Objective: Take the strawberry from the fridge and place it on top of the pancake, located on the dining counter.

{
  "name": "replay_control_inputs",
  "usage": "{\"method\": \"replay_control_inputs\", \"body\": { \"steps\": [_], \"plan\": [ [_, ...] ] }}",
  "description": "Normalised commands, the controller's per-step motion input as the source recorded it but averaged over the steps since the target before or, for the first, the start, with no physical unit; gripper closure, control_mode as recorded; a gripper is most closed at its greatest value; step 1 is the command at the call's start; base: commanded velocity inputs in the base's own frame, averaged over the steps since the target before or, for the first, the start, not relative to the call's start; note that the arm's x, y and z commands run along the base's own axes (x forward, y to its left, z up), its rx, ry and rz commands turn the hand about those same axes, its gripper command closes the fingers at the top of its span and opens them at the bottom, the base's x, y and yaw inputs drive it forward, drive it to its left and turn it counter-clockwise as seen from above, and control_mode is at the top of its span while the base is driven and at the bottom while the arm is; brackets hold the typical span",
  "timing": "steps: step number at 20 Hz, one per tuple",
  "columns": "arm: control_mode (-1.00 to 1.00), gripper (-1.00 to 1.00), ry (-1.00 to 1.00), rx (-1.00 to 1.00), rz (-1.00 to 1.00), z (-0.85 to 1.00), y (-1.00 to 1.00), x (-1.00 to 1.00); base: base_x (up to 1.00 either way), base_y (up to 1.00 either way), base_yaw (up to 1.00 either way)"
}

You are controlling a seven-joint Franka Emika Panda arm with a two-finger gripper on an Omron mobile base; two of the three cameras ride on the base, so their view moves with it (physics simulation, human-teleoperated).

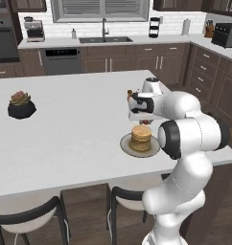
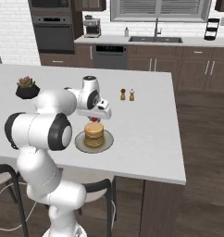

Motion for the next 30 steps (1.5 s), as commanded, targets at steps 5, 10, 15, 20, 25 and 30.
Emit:
{"method": "replay_control_inputs", "body": {
  "steps": [5, 10, 15, 20, 25, 30],
  "plan": [
    [-1.0, 1.0, 0.0, -0.02, -0.01, -0.24, 0.08, 0.71, 0.0, 0.0, 0.0],
    [-1.0, 1.0, 0.0, 0.0, -0.02, -0.15, 0.0, -0.15, 0.0, 0.0, 0.0],
    [-1.0, 1.0, -0.02, 0.0, 0.0, 0.0, 0.0, -0.81, 0.0, 0.0, 0.0],
    [-1.0, 1.0, 0.0, 0.0, 0.0, -0.19, 0.0, -0.29, 0.0, 0.0, 0.0],
    [-1.0, 1.0, 0.0, 0.0, 0.0, -0.11, 0.0, 0.19, 0.0, 0.0, 0.0],
    [-1.0, 1.0, 0.0, 0.0, 0.0, -0.13, 0.0, 0.03, 0.0, 0.0, 0.0]
  ]
}}
